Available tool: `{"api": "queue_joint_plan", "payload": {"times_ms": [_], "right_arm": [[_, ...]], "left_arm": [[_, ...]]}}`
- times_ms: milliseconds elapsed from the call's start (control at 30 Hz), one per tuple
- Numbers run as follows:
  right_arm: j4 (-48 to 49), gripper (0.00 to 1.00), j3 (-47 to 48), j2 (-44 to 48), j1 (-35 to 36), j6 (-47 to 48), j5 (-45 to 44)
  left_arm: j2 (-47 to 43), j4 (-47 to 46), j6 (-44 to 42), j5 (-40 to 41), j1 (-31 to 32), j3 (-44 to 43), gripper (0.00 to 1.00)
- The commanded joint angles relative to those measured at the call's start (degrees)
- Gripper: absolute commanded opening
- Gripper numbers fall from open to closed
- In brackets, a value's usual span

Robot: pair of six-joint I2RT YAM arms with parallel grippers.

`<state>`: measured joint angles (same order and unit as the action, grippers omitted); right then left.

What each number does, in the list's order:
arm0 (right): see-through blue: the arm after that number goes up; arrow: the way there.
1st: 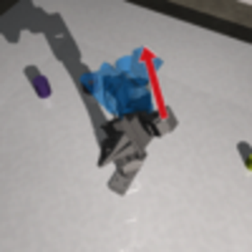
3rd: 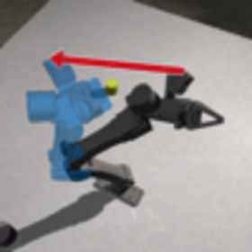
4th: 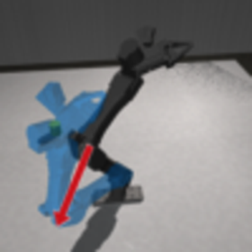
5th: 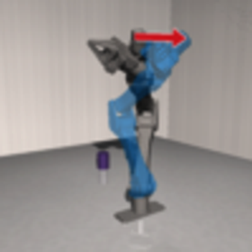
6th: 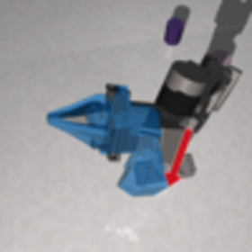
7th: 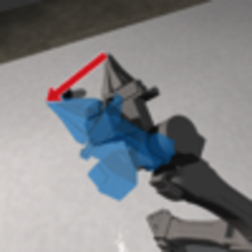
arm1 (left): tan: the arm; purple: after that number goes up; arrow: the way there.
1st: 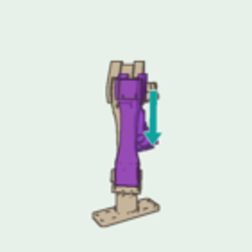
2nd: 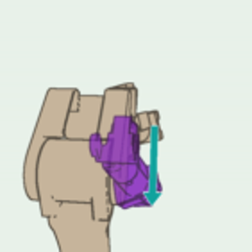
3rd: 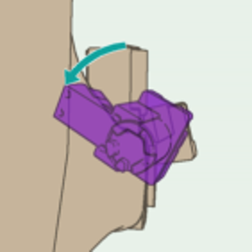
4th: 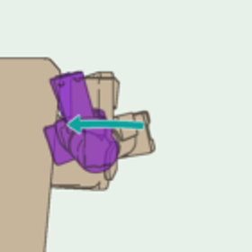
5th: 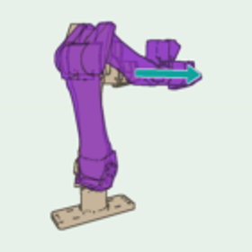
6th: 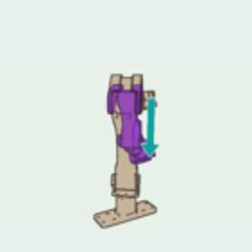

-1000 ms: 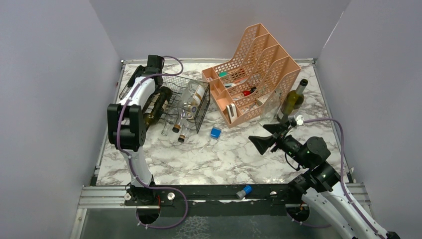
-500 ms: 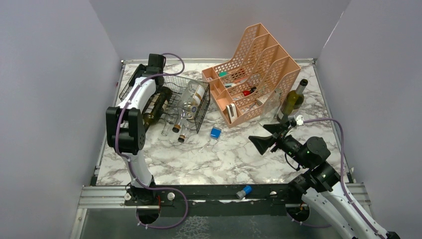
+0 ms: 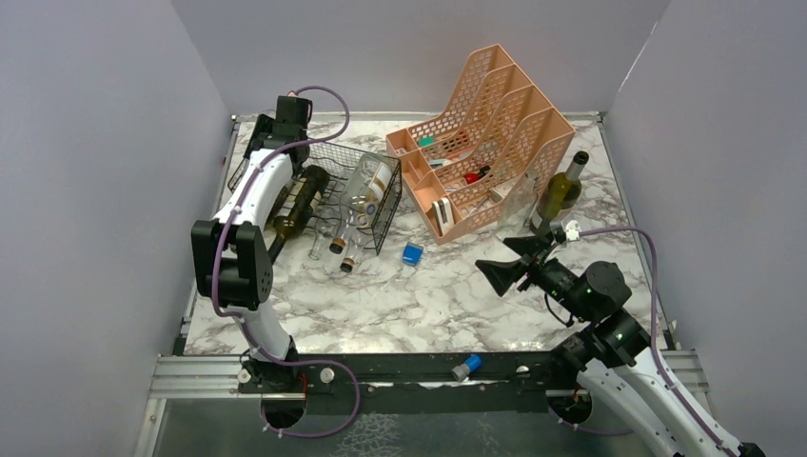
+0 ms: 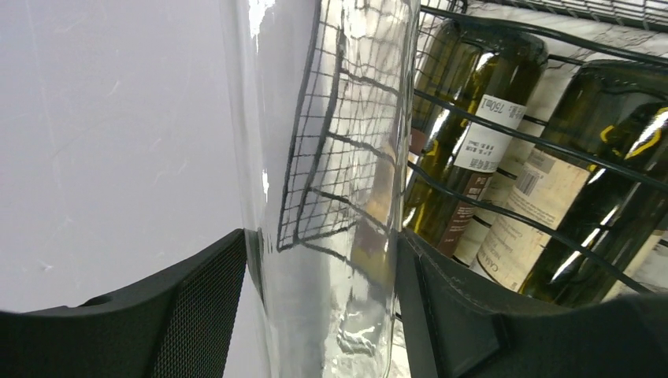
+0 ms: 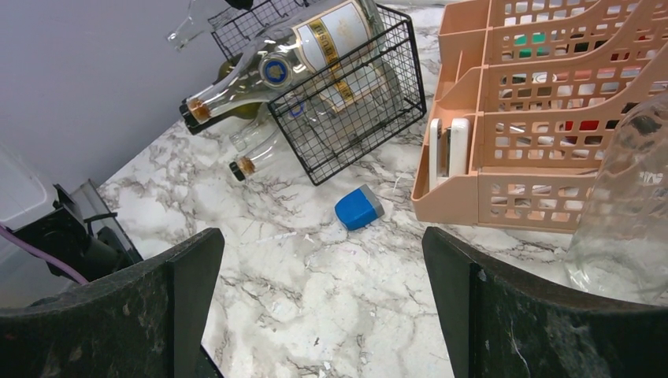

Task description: Take the wine bottle off the wine rack

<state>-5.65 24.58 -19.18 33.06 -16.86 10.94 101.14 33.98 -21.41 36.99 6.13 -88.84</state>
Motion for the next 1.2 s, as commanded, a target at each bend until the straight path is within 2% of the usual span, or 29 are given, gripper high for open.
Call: {"api": "queue_joint_plan", "payload": {"times_ms": [0, 300, 533, 700, 900, 1167], "right_arm": [[1.7, 1.00, -0.7, 0.2, 0.4, 0.9, -1.7], [2.7, 1.00, -1.3, 1.3, 0.5, 1.9, -2.1], [2.6, 1.00, -0.4, 3.6, 0.4, -1.6, -1.8], [2.6, 1.00, -0.3, 4.0, 0.4, -1.4, -0.8], [2.2, 1.00, 0.7, 1.1, 0.4, -0.6, -1.3], [1.2, 1.00, 5.8, -5.7, 0.4, 3.1, 4.1]], "left_arm": [[-3.3, 0.0, 4.4, -3.8, 0.4, -0.4, 0.51], [-6.6, 5.4, 10.7, -11.4, 0.6, -4.7, 0.49], [-10.0, 7.4, 14.4, -19.8, 0.6, -5.7, 0.49], [-12.0, 7.4, 15.1, -23.5, 0.6, -5.5, 0.44], [-13.4, 7.7, 16.2, -26.6, 0.6, -5.4, 0.43], [-15.1, 7.6, 19.3, -33.7, 0.5, -5.5, 0.41]]}}
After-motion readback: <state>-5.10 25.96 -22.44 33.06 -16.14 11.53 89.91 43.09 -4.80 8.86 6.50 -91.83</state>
